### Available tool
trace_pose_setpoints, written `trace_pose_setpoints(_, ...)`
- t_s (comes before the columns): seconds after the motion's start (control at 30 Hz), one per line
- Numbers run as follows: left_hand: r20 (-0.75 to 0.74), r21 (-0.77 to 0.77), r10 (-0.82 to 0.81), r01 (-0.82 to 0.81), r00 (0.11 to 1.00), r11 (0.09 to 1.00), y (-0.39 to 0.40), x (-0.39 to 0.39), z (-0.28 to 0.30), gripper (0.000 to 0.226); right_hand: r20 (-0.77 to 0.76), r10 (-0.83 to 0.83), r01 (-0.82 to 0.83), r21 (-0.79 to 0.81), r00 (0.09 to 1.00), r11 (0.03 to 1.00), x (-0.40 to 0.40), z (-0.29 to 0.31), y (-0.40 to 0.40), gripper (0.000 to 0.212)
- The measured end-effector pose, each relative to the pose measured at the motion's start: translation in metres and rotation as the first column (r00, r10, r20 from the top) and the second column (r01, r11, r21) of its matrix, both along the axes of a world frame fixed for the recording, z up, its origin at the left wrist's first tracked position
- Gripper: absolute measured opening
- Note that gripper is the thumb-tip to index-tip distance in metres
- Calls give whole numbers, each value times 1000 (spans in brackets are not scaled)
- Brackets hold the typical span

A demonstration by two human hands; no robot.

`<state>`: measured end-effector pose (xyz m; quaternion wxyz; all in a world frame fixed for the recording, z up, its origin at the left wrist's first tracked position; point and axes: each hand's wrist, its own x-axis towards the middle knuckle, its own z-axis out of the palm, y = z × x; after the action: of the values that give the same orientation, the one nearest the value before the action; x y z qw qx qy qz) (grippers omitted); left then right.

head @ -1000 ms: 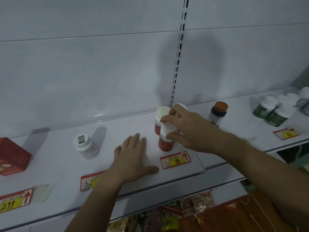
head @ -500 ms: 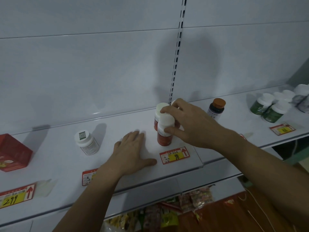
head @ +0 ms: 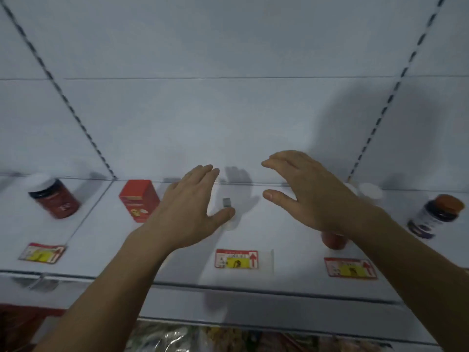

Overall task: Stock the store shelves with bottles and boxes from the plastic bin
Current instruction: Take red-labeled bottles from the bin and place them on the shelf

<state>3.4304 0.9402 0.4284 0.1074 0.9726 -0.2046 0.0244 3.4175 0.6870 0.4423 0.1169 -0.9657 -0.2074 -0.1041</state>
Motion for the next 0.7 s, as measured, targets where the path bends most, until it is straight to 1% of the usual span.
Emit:
trace_pose_setpoints(0.1,46,26,82,-83,996,996,66,-5,14,90,-43,115,-115,-6,992,993,16,8,58,65)
trace_pose_setpoints(0.2,77,42,140,-143,987,989,139,-17,31,89,-11,232,-231,15,973,973,28,16,124,70)
trace_pose_setpoints(0.37,131,42,230,-237,964,971,271,-41,56,94,-80,346,-347,-9,935,938,40,42,255,72)
trace_pose_setpoints(0.47,140,50,289,-298,947,953,347,-59,70,94,-31,433,-434,-25,901,900,43,57,336,72)
trace_pose_setpoints(0.57,144,45,363,-373,920,927,413,-78,81,99,-9,515,-515,-54,857,856,50,65,413,74)
trace_pose_setpoints(0.7,106,53,515,-522,851,852,490,-102,87,85,-57,590,-592,-123,806,797,62,73,506,76)
